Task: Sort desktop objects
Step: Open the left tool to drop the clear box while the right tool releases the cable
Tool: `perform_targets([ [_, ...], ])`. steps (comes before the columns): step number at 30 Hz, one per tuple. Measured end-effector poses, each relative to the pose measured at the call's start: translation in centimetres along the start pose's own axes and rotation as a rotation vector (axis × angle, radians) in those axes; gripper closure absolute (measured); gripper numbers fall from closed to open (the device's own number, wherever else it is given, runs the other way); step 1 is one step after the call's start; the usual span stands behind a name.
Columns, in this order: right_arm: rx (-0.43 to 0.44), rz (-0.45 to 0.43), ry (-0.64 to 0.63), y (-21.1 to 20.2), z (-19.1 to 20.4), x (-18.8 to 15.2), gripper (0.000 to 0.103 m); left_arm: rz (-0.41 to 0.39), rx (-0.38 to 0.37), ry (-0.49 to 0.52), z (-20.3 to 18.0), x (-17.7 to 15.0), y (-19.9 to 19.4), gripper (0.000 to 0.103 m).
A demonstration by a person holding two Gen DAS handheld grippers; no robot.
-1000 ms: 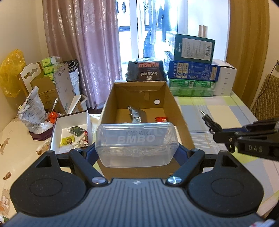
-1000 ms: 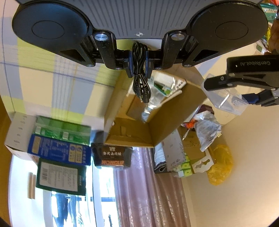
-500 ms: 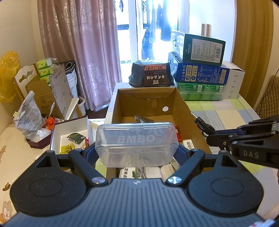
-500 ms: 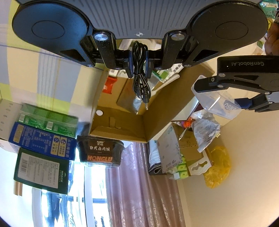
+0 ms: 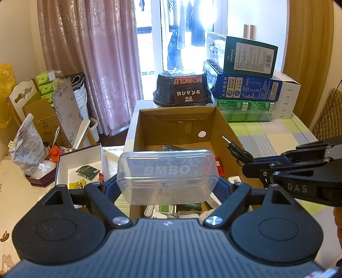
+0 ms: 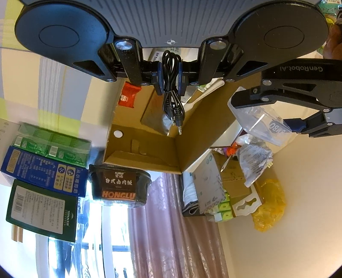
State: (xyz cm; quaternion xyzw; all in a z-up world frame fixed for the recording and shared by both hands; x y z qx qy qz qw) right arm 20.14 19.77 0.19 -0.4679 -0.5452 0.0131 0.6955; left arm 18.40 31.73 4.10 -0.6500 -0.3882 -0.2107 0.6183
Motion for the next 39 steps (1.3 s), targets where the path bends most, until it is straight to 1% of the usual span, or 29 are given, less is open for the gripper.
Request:
perform_targets([
  [9, -0.014, -0.02, 0.005, 0.9, -1.1, 1.5, 0.093, 0.009, -0.014, 0.013, 0.0, 0.5, 1.4, 0.019],
  [12, -0.018, -0.024, 0.007, 1.2, -1.4, 1.8, 0.093, 0.036, -0.028, 0.01, 0.0, 0.5, 2.5, 0.019],
  [14, -0.018, -0.024, 0.01, 1.3, -1.6, 1.8, 0.093, 0.053, -0.043, -0.002, 0.0, 0.3, 3.2, 0.013],
  [15, -0.019, -0.023, 0.011, 1.4, -1.7, 1.8, 0.093, 0.047, -0.036, -0.007, 0.0, 0.3, 3.4, 0.008],
  [24, -0.009, -0.004, 0.039, 2.5, -2.1, 1.0, 0.093, 0.023, -0.004, -0.024, 1.4, -0.2, 2.6, 0.008],
  [26, 0.011, -0.015, 0.05, 2.7, -1.9, 1.3, 0.092, 0.015, 0.001, -0.037, 1.7, -0.2, 2.2, 0.008],
  [28, 0.04, -0.046, 0.075, 2.8, -2.0, 1.8, 0.092, 0.007, 0.008, -0.045, 2.0, -0.3, 1.8, 0.008],
  [29, 0.064, -0.062, 0.092, 2.8, -2.1, 2.1, 0.089, 0.004, 0.012, -0.048, 2.1, -0.3, 1.6, 0.008],
  [30, 0.076, -0.068, 0.106, 2.8, -2.2, 2.3, 0.073, 0.001, 0.016, -0.05, 2.2, -0.4, 1.3, 0.008],
  [31, 0.076, -0.078, 0.118, 2.6, -2.5, 2.6, 0.062, -0.004, 0.023, -0.051, 2.3, -0.4, 1.1, 0.007],
  [32, 0.068, -0.089, 0.121, 2.3, -2.6, 2.7, 0.042, -0.009, 0.028, -0.052, 2.4, -0.5, 0.8, 0.007],
  [33, 0.057, -0.102, 0.12, 1.9, -2.9, 2.7, 0.039, -0.015, 0.031, -0.053, 2.5, -0.6, 0.5, 0.005],
  [36, 0.043, -0.101, 0.129, 0.9, -3.4, 2.4, 0.039, -0.032, 0.035, -0.066, 2.5, -1.1, -0.4, 0.003],
  [39, 0.018, -0.087, 0.131, -0.3, -3.6, 1.5, 0.038, -0.042, 0.041, -0.074, 2.1, -1.7, -1.4, 0.002],
])
Point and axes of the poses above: each gripper's, at about its wrist camera, not at the fingertips, and y roughly the way its jaws point, z to its left, x to its top, the point moved 5 cm from there along y, roughly the way its jaws point, and after that the axes turned 14 degrees about -y, right-handed, at the moved point
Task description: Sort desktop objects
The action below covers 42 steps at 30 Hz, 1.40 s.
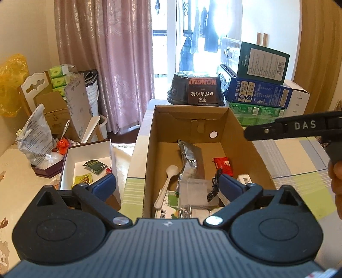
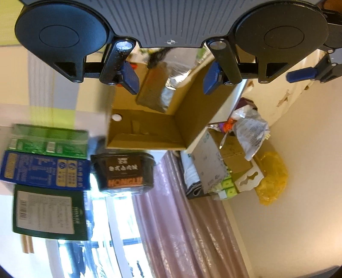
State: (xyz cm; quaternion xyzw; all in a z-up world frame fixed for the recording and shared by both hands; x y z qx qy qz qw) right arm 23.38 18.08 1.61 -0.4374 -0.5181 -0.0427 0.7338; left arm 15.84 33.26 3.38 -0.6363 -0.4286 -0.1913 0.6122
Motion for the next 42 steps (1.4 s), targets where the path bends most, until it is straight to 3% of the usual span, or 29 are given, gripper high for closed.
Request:
perform_targets([
  [12, -0.084, 0.074, -0.104, -6.6, 4.1, -5.0, 0.002, -0.029, 0.017, -0.076, -0.5, -2.9, -7.1, 0.001],
  [25, -0.088, 0.11, -0.065, -12.9, 7.6, -9.1, 0.002, 0.038, 0.04, -0.176, -0.7, -6.5, -13.3, 0.001],
  [42, -0.1, 0.111, -0.034, -15.9, 8.7, -11.5, 0.002, 0.033, 0.065, -0.148, -1.8, -8.8, -15.7, 0.001],
])
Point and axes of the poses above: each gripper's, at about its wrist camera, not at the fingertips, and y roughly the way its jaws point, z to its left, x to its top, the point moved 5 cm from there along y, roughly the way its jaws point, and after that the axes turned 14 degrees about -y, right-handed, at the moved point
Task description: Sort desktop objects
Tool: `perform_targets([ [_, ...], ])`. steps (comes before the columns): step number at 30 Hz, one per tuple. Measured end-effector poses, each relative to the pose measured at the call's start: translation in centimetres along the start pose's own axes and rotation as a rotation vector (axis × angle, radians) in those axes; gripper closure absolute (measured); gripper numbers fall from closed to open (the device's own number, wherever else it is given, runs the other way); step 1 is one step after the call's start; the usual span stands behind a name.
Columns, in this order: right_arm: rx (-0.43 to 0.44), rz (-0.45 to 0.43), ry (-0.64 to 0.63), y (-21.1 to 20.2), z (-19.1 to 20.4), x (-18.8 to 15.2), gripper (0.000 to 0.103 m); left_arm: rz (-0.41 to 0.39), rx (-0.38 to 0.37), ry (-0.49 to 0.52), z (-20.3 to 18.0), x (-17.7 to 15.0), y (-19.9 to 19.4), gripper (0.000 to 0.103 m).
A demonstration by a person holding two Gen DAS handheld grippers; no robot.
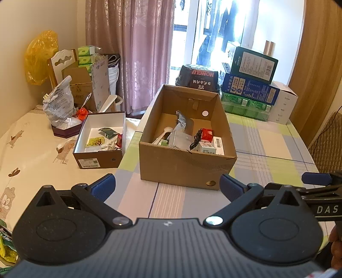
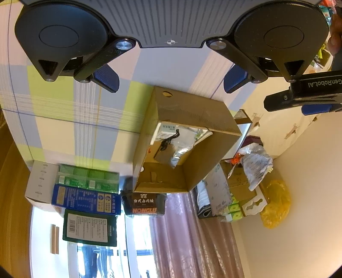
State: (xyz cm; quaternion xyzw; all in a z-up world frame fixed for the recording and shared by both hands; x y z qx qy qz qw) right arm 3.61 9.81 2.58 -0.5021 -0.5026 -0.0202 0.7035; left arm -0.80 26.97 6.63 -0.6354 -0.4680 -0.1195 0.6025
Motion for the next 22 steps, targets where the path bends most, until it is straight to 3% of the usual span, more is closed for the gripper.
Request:
perform_targets([
  [22, -0.016, 0.017, 0.011, 0.6, -0.2, -0.7, 0.002, 0.008, -0.006, 0.011, -0.1, -1.2, 1.0, 0.001],
])
Point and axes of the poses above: each gripper's, at about its wrist camera, not at the fingertips, and y roughly the way its jaws point, z to its left, x to its top, the point moved 5 cm from there along y, roughly the way its jaws point, and after that the axes turned 14 degrees about -y, right-handed, at the moved point
